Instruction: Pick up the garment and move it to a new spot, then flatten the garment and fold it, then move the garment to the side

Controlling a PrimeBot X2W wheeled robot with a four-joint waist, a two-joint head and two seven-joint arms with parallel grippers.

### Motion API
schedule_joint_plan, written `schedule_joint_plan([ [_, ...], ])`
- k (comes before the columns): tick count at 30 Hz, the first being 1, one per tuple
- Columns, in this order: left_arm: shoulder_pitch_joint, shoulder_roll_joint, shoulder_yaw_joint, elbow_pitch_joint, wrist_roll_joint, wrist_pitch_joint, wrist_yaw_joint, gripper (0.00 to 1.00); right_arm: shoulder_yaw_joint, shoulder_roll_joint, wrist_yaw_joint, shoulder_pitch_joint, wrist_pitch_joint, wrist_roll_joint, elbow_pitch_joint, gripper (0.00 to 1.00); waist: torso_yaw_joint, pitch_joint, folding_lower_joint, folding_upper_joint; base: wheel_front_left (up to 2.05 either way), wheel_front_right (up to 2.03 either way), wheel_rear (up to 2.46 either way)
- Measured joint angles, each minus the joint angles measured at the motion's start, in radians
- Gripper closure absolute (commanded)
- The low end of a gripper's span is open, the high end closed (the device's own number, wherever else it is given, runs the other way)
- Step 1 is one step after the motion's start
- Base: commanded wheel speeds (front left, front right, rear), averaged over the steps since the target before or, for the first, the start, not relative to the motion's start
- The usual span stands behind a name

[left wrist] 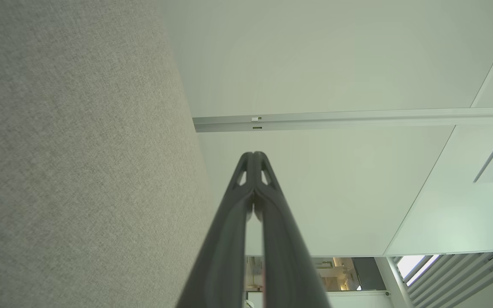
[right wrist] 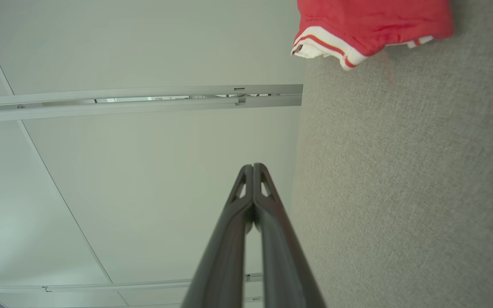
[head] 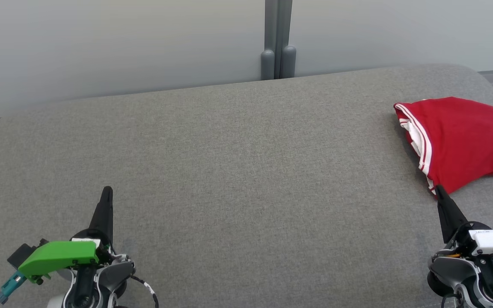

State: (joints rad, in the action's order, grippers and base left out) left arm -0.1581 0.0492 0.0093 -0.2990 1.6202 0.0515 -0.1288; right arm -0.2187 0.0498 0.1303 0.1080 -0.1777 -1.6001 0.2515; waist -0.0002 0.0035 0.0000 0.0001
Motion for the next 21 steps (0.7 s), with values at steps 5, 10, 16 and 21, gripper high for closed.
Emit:
schedule_joint_plan([
  [5,-0.001,0.000,0.000,0.000,0.000,0.000,0.000,1.00,0.000,0.000,0.000,0.000,0.000,0.000,0.000,1.00,0.000,0.000,0.0000,0.0000,0.00,0.00,0.00],
  [10,-0.001,0.000,0.000,0.000,0.000,0.000,0.000,1.00,0.000,0.000,0.000,0.000,0.000,0.000,0.000,1.00,0.000,0.000,0.0001,0.0000,0.00,0.00,0.00],
  [16,-0.001,0.000,0.000,0.000,0.000,0.000,0.000,1.00,0.000,0.000,0.000,0.000,0.000,0.000,0.000,1.00,0.000,0.000,0.0001,0.0000,0.00,0.00,0.00],
  [21,-0.001,0.000,0.000,0.000,0.000,0.000,0.000,1.00,-0.001,0.000,0.000,0.000,0.000,0.000,0.000,1.00,0.000,0.000,0.0001,0.0000,0.00,0.00,0.00],
])
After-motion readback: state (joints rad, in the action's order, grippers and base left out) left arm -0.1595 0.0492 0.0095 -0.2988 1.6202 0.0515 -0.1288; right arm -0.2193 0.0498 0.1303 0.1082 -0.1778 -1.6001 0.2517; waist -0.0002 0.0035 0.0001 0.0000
